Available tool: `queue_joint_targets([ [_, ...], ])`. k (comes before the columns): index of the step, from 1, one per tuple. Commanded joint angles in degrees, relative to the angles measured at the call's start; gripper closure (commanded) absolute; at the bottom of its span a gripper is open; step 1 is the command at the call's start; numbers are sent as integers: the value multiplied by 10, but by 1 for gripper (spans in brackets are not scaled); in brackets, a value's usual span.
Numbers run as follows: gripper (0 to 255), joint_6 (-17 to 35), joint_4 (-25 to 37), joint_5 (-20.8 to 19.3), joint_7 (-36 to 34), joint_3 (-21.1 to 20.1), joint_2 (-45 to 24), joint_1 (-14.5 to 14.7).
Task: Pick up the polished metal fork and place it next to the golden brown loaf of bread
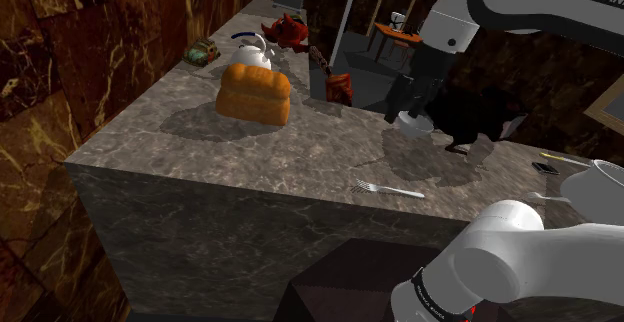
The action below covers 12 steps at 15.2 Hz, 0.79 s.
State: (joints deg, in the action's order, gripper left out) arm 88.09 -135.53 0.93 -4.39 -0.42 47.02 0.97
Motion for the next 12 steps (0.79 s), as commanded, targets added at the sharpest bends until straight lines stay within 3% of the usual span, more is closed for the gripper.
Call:
queue_joint_targets([
  [1,0,0,0,0,0,0,0,0],
  [12,0,180,-226,-93,270,124,62,41],
])
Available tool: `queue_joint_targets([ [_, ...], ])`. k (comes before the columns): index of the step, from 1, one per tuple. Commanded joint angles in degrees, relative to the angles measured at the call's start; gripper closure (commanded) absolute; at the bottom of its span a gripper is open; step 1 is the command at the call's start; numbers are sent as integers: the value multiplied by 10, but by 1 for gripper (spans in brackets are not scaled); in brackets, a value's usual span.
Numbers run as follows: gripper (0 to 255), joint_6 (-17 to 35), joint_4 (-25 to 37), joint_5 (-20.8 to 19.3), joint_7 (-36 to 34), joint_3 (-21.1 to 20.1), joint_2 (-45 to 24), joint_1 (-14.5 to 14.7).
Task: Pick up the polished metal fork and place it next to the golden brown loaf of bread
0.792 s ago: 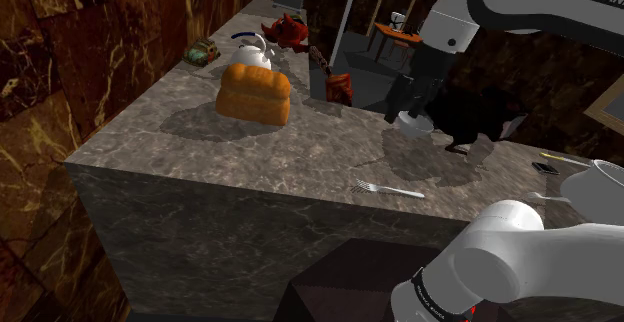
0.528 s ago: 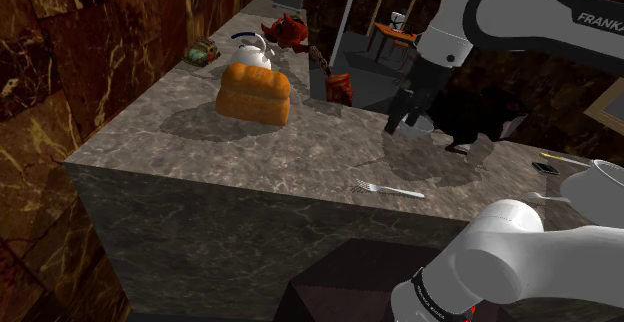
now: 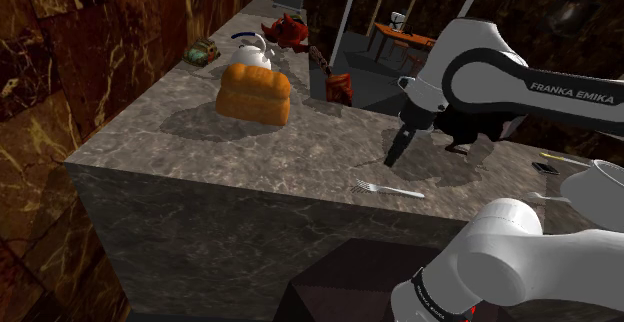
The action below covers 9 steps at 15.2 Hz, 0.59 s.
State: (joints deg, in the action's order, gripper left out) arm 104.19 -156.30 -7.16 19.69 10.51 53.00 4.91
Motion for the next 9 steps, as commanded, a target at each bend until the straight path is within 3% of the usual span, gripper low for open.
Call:
queue_joint_targets([
  [1,0,38,-34,-23,54,29,0,3],
  [7,0,173,-105,-95,209,124,-56,9],
  [9,0,185,-110,-98,210,128,-63,9],
])
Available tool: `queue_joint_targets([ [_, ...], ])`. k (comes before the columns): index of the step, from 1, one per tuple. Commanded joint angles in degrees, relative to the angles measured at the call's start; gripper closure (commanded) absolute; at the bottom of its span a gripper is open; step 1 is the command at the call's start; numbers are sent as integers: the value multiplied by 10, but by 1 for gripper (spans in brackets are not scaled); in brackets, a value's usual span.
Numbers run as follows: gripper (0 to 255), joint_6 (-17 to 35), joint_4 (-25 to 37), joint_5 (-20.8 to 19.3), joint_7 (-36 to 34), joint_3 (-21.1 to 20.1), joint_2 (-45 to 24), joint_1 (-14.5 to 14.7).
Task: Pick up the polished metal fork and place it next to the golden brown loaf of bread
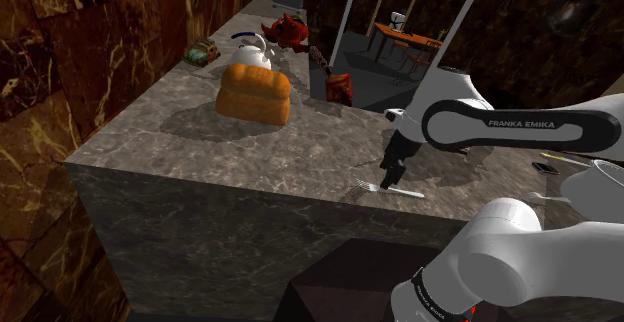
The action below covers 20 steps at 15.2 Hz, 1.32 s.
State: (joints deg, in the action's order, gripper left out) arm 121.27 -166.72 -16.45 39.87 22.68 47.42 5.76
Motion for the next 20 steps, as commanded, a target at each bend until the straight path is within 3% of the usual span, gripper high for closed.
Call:
queue_joint_targets([
  [1,0,25,-11,-7,8,9,-13,0],
  [6,0,89,-36,-19,7,23,-53,0],
  [14,0,89,-36,-19,7,23,-52,0],
  [15,255,89,-36,-19,7,23,-52,0],
  [20,255,89,-35,-19,9,24,-54,-1],
])
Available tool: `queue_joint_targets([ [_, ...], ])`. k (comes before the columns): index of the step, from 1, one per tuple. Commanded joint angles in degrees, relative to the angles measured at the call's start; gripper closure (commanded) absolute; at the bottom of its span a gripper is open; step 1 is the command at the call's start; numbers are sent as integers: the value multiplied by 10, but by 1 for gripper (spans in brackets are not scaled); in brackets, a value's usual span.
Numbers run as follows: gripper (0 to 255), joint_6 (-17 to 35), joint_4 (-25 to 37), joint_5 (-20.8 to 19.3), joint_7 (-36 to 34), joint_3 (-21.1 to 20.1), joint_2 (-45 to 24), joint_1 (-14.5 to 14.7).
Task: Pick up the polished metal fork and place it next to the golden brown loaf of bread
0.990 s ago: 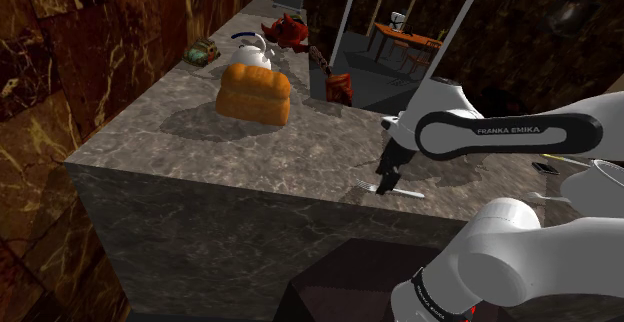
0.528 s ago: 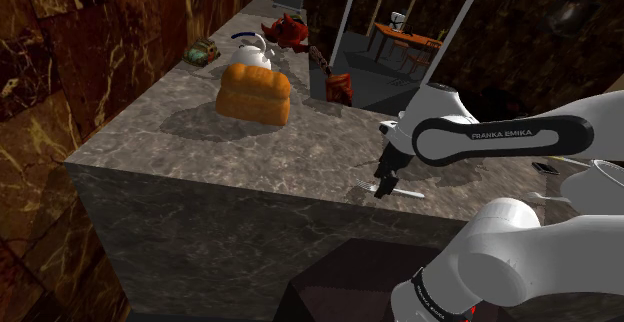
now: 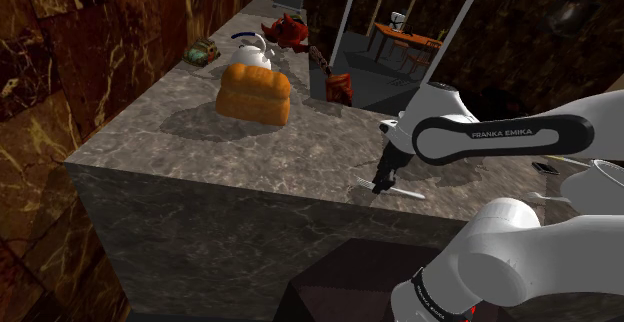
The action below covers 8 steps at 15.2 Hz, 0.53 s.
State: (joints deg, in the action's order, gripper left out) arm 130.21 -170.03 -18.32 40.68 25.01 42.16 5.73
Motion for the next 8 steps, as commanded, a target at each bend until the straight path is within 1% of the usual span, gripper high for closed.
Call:
queue_joint_targets([
  [1,255,0,-1,0,0,1,-2,0],
  [4,255,0,-3,0,-1,0,0,0],
  [8,255,-46,15,9,-2,-12,29,1],
])
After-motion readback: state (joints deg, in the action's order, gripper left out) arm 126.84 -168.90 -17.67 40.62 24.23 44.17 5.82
